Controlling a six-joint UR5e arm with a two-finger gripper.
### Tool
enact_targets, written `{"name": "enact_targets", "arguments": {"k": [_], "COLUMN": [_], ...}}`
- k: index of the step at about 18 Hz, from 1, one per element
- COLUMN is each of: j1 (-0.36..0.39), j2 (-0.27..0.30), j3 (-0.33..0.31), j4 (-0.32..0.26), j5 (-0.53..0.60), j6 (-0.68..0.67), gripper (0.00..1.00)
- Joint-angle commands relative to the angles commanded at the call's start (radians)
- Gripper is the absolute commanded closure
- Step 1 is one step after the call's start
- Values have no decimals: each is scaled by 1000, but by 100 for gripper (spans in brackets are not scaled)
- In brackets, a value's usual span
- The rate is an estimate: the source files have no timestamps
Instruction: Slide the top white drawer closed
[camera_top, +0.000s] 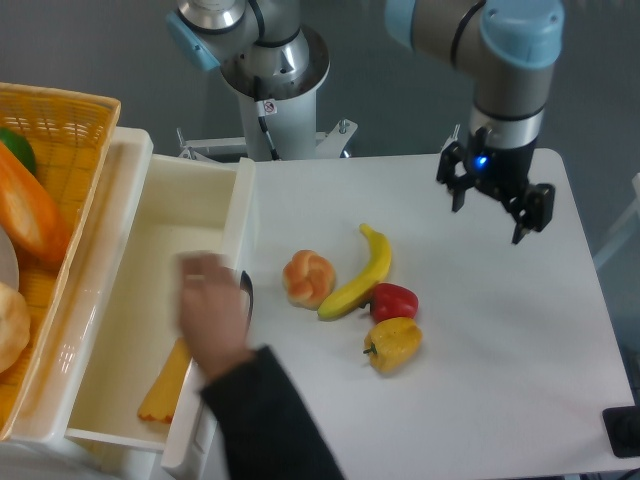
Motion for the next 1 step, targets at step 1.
{"name": "enact_targets", "arguments": {"k": [1], "j1": [11], "j2": [6], "j3": [-6], "j4": [-8], "j5": [0], "j6": [29], "gripper": [0]}}
